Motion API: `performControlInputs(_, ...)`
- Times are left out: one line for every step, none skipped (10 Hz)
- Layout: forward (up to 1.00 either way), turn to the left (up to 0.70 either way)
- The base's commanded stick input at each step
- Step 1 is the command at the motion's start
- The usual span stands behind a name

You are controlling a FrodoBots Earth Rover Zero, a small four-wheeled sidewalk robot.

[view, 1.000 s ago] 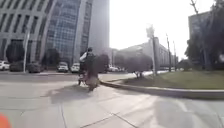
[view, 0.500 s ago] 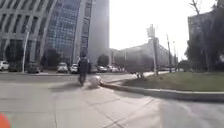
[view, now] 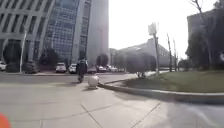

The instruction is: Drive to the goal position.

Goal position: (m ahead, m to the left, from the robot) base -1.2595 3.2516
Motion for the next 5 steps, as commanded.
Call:
performControlInputs(0.15, 0.0)
performControlInputs(0.0, 0.0)
performControlInputs(0.0, 0.0)
performControlInputs(0.0, 0.0)
performControlInputs(0.0, 0.0)
